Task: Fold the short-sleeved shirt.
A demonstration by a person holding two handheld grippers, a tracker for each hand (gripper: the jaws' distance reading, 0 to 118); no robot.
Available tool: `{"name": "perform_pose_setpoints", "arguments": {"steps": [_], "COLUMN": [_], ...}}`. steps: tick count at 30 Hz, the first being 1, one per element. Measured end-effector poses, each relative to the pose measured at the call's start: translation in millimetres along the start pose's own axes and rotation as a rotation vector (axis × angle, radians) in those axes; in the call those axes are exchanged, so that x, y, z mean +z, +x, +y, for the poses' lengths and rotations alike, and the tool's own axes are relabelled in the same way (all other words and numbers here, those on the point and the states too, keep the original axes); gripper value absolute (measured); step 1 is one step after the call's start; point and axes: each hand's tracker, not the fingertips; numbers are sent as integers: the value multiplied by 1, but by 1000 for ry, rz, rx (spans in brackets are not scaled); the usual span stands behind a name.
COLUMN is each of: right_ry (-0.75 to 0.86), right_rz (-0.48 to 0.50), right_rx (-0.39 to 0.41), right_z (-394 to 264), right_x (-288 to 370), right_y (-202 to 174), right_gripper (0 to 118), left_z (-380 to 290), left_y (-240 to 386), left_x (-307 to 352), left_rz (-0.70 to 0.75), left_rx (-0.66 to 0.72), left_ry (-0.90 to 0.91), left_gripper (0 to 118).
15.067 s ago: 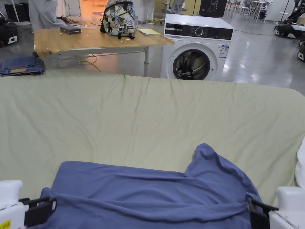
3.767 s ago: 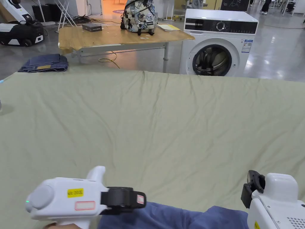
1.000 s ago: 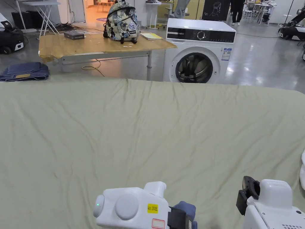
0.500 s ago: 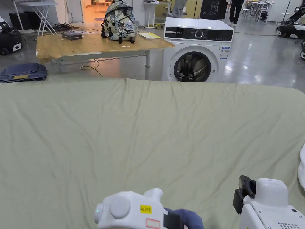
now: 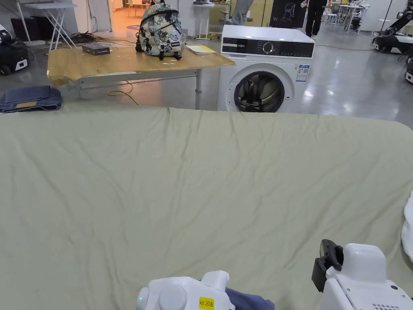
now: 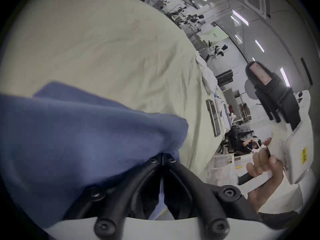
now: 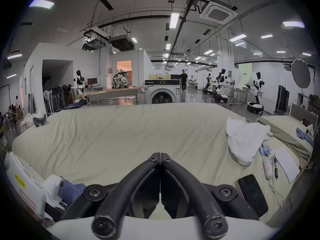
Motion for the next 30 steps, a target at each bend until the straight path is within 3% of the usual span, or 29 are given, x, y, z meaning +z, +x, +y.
{"name": "perform_pose_setpoints", "arguments": {"steps": [4,11,15,22,30], "right_ry": [22,56,94,199,189], "right_rz": [-2,-4,-1,-16,-6], "right_rx": [1,1,2,1,19], "right_z": [6,16,21,32,38], "right_x": [0,-6,-8,-4,1], "right_y": [0,-8,-17,-31,-32], "right_gripper": [0,0,0,0,0], "left_z": [10,6,-9,-34,-36], "left_y": [5,17,21,30,22], "left_x": [46,133,153,161,177], "left_rz": [55,343,570,831,822], "left_rx": [-97,-261,-371,-486,-436], "left_ry": [170,573,788,1069,1112], "left_gripper": [0,0,0,0,0]}}
